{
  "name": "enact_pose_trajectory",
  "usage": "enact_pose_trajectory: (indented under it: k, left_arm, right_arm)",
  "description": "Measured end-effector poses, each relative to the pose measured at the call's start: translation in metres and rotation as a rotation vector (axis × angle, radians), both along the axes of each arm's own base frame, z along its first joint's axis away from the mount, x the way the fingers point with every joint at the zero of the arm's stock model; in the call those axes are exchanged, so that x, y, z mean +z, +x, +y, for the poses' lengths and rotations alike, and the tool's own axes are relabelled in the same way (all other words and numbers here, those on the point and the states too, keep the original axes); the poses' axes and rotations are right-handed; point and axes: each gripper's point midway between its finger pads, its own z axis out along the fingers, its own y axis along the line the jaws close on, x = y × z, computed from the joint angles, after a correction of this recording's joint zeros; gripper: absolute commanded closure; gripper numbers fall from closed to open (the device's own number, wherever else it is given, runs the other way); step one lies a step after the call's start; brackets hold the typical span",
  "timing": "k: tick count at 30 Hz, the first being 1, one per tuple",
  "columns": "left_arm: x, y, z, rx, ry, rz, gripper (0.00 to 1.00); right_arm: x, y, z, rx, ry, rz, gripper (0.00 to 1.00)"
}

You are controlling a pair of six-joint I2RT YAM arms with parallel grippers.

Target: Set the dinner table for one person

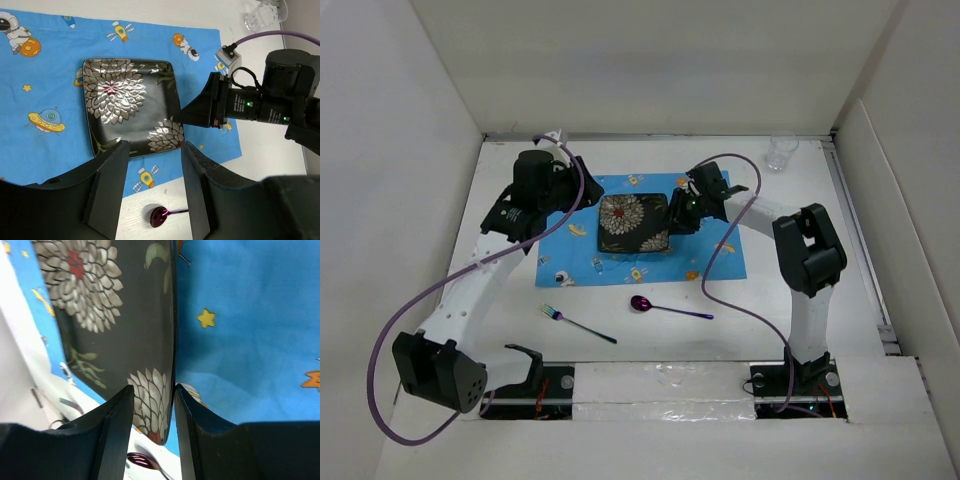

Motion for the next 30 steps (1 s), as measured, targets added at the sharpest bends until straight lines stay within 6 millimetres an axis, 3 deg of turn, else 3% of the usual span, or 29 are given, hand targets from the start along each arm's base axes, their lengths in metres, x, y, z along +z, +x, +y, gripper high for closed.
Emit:
enact_pose_trajectory:
  k: [7,10,11,12,13,14,18,19,22,23,24,26,27,30]
  left_arm:
    - [-0.006,0.005,0.004,0.015,0.012,0.012,0.57]
    - [-0.010,0.007,0.004,0.014,0.018,0.020,0.59]
    - [-0.011,0.007,0.004,0.013,0.018,0.022,0.62]
    - [-0.012,0.008,0.003,0.010,0.019,0.026,0.66]
    - [-0.013,0.008,0.002,0.008,0.019,0.028,0.77]
    - [-0.013,0.009,0.002,0.003,0.018,0.030,1.00]
    - [-0.016,0.009,-0.002,-0.021,0.021,0.035,1.00]
    - [-0.016,0.009,-0.002,-0.025,0.020,0.037,1.00]
    - [-0.016,0.008,-0.003,-0.032,0.020,0.037,1.00]
    - [-0.016,0.008,-0.003,-0.034,0.019,0.038,0.88]
    - [-0.017,0.008,-0.004,-0.036,0.021,0.037,0.81]
    - [-0.017,0.007,-0.004,-0.041,0.020,0.039,0.65]
    - [-0.017,0.006,-0.005,-0.045,0.017,0.040,0.63]
    - [-0.018,0.005,-0.006,-0.052,0.011,0.048,0.61]
  right_arm:
    - [-0.010,-0.008,-0.023,0.001,-0.093,0.028,0.57]
    - [-0.001,-0.001,-0.047,-0.029,-0.125,0.013,0.80]
    - [0.004,0.005,-0.059,-0.051,-0.131,0.004,1.00]
    - [0.011,0.015,-0.072,-0.078,-0.136,-0.012,1.00]
    - [0.018,0.027,-0.086,-0.116,-0.141,-0.026,1.00]
    - [0.026,0.042,-0.104,-0.165,-0.149,-0.050,1.00]
    - [0.074,0.110,-0.201,-0.421,-0.216,-0.194,1.00]
    - [0.088,0.124,-0.228,-0.489,-0.239,-0.234,0.98]
    - [0.132,0.156,-0.305,-0.695,-0.326,-0.341,0.77]
    - [0.147,0.166,-0.326,-0.751,-0.350,-0.373,0.63]
    - [0.161,0.177,-0.344,-0.801,-0.370,-0.404,0.57]
    - [0.178,0.199,-0.369,-0.872,-0.401,-0.451,0.46]
    - [0.180,0.209,-0.377,-0.894,-0.413,-0.462,0.45]
    - [0.163,0.233,-0.391,-0.929,-0.455,-0.446,0.39]
